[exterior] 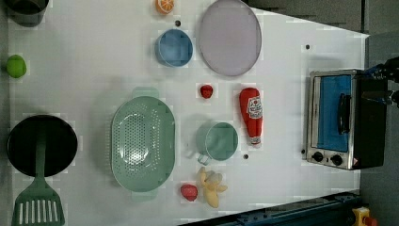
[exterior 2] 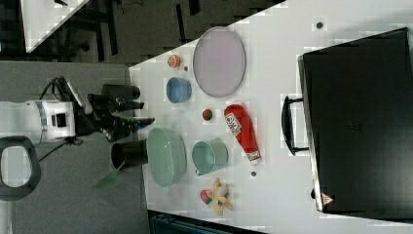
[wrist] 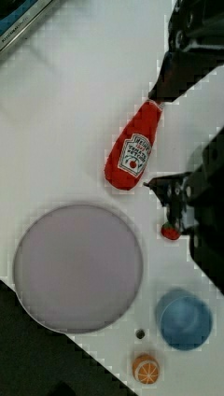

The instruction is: Pick Ketchup from the table and place it in strainer.

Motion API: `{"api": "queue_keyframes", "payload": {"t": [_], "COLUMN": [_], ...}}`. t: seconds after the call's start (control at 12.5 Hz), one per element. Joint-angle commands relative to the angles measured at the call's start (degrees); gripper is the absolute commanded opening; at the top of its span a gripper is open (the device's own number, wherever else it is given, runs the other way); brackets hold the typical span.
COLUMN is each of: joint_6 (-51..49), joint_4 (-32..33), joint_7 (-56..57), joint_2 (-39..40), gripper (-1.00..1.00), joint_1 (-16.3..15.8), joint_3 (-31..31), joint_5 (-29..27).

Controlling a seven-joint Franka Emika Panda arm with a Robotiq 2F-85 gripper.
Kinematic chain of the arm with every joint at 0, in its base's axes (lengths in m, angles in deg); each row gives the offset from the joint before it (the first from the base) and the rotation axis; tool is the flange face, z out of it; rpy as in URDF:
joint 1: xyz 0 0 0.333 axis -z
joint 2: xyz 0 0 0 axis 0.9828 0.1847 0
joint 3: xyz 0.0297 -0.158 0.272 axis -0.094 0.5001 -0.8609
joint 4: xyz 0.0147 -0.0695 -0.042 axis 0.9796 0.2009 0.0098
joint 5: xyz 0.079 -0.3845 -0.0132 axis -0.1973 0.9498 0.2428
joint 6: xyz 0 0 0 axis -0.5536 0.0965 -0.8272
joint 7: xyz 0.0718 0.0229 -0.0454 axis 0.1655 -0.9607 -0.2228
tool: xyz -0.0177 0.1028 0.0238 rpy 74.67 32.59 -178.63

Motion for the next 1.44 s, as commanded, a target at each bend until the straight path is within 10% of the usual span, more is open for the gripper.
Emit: {"api": "queue_keyframes", "payload": {"t": [0.08,0.24,1.44], "joint_6": [-10.0,-9.4,25.0], "joint_4": [-0.5,-0.3,21.2], "joint_7": [-0.2,0.2,66.1], "joint_2": [-7.3,-6.9,4.2], "gripper": [0.58,1.00,1.00], "joint_1": [5.6,5.6,5.0], "joint_3": [-1.9,-2.0,-4.6], "joint_5": [-1.8,-1.9,-1.8]}}
